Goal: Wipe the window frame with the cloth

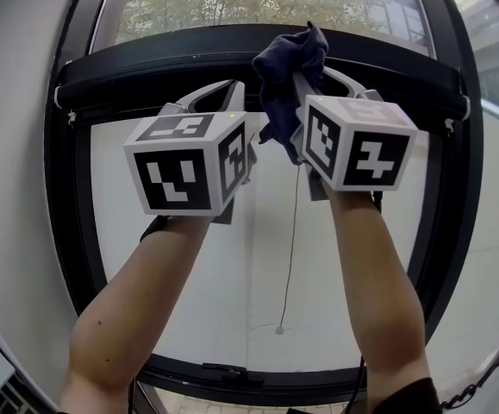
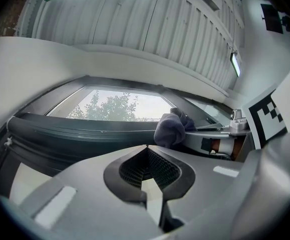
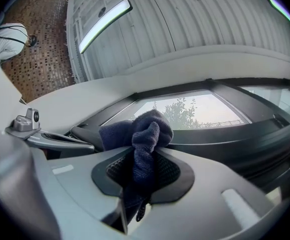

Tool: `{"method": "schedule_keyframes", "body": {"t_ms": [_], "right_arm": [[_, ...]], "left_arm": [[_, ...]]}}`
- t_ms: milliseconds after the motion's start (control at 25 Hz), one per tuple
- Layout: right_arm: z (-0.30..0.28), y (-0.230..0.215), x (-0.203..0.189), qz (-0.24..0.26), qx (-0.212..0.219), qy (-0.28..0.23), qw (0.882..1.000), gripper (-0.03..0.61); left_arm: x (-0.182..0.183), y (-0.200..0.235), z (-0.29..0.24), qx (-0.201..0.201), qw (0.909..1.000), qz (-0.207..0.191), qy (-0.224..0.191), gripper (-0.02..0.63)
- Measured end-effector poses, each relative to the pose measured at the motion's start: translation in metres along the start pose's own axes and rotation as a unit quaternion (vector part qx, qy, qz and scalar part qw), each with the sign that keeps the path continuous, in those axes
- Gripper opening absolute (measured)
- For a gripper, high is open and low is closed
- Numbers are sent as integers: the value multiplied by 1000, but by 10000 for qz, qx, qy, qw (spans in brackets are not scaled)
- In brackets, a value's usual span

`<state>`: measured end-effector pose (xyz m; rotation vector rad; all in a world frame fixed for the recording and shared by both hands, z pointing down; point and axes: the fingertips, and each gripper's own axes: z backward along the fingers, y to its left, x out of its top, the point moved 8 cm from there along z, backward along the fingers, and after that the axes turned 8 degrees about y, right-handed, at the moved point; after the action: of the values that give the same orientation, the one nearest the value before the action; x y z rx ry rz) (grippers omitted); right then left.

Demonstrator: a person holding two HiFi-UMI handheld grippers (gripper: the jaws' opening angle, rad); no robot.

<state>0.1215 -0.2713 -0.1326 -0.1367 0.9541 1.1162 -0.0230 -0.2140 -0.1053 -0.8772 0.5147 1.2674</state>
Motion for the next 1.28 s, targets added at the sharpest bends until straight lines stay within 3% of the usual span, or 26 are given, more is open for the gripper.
{"method": "schedule_keyframes", "body": {"t_ms": [1280], "right_arm": [[66,-135,-13,197,-221,-17,9996,89]], "left_arm": [[1,-144,-56,-439,9988,163,-116,0]]}}
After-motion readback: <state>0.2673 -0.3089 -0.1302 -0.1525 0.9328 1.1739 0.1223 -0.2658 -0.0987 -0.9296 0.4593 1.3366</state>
